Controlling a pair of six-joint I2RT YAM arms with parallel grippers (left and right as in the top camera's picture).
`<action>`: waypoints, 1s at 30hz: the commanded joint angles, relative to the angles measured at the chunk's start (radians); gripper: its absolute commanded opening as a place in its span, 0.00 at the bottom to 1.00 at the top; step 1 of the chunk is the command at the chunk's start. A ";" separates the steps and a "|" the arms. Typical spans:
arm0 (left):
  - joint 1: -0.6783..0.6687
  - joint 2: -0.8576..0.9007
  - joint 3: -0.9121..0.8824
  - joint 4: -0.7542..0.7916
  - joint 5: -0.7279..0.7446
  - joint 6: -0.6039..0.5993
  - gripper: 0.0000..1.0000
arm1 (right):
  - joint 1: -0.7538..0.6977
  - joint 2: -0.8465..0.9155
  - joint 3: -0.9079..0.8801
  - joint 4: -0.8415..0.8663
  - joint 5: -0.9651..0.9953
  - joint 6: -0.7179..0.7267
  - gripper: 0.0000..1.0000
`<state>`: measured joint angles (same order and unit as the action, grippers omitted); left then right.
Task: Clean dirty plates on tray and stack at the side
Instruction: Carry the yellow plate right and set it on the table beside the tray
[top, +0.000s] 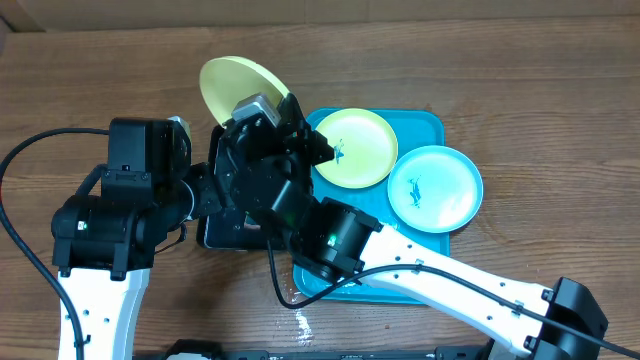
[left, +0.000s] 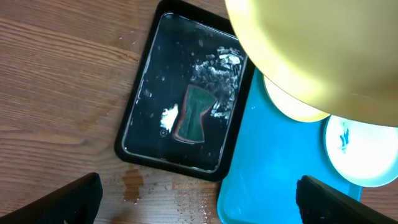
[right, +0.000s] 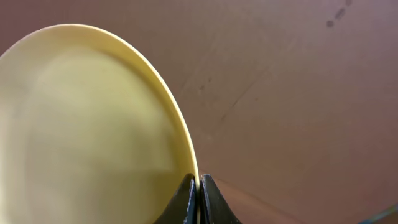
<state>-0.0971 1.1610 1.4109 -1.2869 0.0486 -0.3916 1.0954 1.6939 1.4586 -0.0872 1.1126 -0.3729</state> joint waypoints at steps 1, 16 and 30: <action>0.005 -0.017 0.011 0.001 -0.007 0.003 1.00 | 0.011 0.003 0.025 0.008 0.037 -0.042 0.04; 0.005 -0.017 0.011 -0.007 -0.008 0.016 1.00 | -0.344 -0.066 0.026 -0.496 -0.686 0.983 0.04; 0.005 -0.017 0.011 0.002 -0.008 0.056 1.00 | -1.333 -0.168 0.021 -1.055 -1.293 0.995 0.04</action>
<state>-0.0971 1.1603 1.4109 -1.2892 0.0486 -0.3618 -0.0692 1.5311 1.4693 -1.0992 -0.0879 0.6624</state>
